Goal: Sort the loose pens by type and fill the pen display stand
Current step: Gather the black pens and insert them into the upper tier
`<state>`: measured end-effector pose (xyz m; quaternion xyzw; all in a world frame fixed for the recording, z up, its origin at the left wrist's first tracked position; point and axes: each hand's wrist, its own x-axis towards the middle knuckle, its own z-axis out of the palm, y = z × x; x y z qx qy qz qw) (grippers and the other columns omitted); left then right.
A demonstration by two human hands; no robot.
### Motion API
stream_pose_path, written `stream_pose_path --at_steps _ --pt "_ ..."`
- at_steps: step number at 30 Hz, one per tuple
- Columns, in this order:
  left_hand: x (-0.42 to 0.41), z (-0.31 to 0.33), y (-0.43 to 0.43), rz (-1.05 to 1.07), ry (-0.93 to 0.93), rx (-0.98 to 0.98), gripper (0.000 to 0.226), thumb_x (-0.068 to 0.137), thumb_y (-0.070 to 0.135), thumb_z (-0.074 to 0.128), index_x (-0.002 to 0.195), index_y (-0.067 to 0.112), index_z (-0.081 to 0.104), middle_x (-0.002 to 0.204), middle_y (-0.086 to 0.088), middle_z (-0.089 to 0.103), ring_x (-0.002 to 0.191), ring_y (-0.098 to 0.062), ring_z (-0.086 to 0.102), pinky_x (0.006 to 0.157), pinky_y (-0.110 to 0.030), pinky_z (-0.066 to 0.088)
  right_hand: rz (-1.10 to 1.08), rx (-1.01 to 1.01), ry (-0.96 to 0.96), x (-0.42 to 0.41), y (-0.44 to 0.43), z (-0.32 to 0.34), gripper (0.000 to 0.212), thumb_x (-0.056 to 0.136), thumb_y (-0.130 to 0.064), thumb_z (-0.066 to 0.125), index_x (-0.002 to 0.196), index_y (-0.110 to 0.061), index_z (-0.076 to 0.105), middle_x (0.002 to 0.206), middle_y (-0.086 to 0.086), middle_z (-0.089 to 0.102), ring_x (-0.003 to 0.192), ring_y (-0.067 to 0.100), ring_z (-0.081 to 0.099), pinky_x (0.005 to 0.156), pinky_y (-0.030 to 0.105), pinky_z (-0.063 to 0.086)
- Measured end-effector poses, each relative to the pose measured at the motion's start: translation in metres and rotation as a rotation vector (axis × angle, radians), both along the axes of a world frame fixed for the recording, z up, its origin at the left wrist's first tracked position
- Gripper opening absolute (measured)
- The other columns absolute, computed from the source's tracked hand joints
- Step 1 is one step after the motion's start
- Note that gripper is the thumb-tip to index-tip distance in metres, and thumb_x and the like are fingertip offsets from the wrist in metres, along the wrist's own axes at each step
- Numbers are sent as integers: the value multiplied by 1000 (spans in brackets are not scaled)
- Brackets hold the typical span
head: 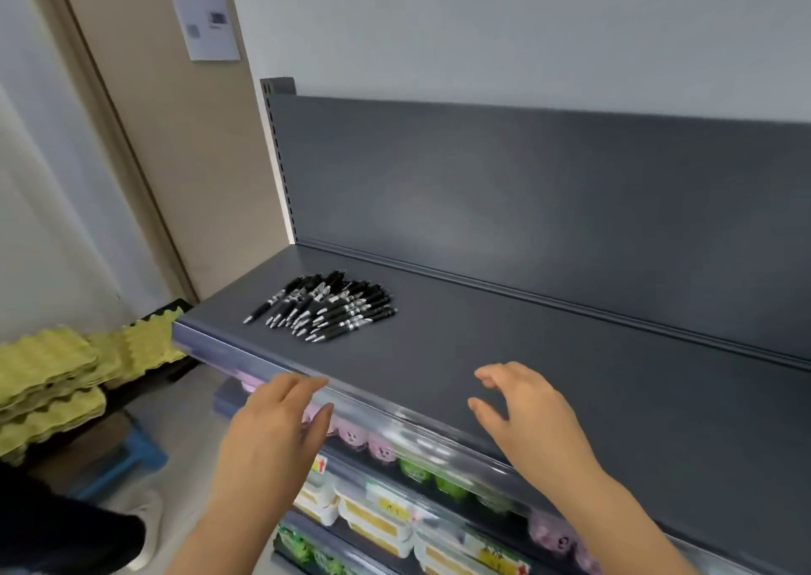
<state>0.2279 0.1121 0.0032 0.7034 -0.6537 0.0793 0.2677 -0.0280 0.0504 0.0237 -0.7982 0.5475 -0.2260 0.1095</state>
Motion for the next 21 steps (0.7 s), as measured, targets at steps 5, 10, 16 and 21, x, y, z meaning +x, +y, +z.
stream_pose_path --at_steps 5,10,16,21 --pt "40 -9 -32 20 -2 38 34 70 18 80 103 16 70 91 1 67 77 -23 65 56 -30 52 60 7 37 41 -44 0 39 94 -38 48 132 -27 46 122 -13 52 116 6 46 91 21 41" --pt "88 -6 -78 66 -41 70 33 75 23 76 106 16 68 95 -1 67 82 -25 65 59 -35 55 142 -8 72 87 -100 1 40 95 -36 48 133 -24 45 125 -8 51 117 10 46 92 24 42" --pt "138 -5 -133 104 -34 142 40 85 39 63 119 19 61 109 -1 63 97 -25 60 78 -38 52 258 24 126 137 -154 -3 44 95 -35 50 135 -21 43 126 -4 49 118 14 44 96 28 41" --pt "173 -22 -174 72 12 218 49 84 54 53 120 21 61 111 0 61 103 -25 56 83 -41 50 182 84 118 158 -176 -13 46 93 -39 51 135 -22 43 128 -6 48 119 14 43 96 28 41"
